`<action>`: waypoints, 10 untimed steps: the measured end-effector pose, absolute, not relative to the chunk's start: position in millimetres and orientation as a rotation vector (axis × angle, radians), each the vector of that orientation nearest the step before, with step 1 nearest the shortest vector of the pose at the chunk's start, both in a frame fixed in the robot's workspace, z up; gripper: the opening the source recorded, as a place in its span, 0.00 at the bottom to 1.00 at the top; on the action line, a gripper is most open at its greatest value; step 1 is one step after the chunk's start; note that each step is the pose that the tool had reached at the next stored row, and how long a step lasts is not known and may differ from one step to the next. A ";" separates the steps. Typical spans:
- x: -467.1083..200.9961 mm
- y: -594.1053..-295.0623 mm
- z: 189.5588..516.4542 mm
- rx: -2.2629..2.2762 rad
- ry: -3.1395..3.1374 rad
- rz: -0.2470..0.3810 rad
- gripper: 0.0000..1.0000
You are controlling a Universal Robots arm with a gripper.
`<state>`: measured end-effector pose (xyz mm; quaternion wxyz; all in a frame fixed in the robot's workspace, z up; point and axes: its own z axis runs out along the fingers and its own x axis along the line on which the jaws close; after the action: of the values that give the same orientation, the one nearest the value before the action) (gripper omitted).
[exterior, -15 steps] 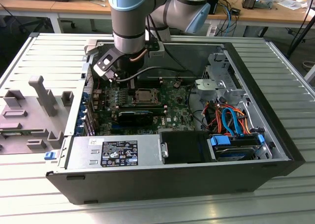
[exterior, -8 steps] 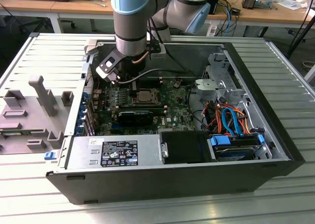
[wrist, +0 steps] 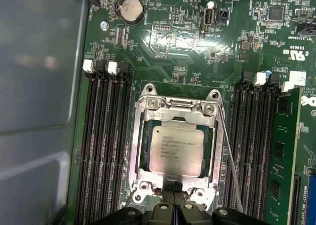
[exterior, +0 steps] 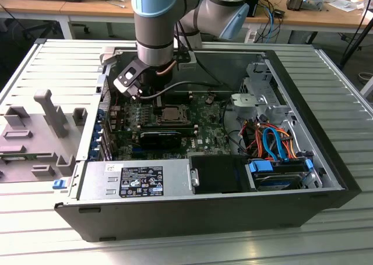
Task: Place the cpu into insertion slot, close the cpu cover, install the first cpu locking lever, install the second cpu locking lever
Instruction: 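Close the cpu cover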
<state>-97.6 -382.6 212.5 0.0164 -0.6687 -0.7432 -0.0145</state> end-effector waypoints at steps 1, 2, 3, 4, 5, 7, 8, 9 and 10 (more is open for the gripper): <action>-97.6 -382.6 214.6 -2.079 -2.311 -0.045 0.11; -97.6 -382.6 217.7 -2.079 -2.311 -0.045 0.11; -97.6 -382.6 219.7 -2.079 -2.311 -0.045 0.11; -97.5 -382.6 221.0 -2.078 -2.311 -0.045 0.11; -97.4 -382.6 222.0 -2.078 -2.312 -0.046 0.11; -97.4 -382.6 222.0 -2.078 -2.312 -0.046 0.11; -97.4 -382.6 222.0 -2.078 -2.312 -0.046 0.11; -97.4 -382.6 222.0 -2.078 -2.312 -0.045 0.11; -96.8 -382.7 221.9 -2.078 -2.312 -0.045 0.11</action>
<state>-96.8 -382.7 221.9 0.0165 -0.6683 -0.7436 -0.0146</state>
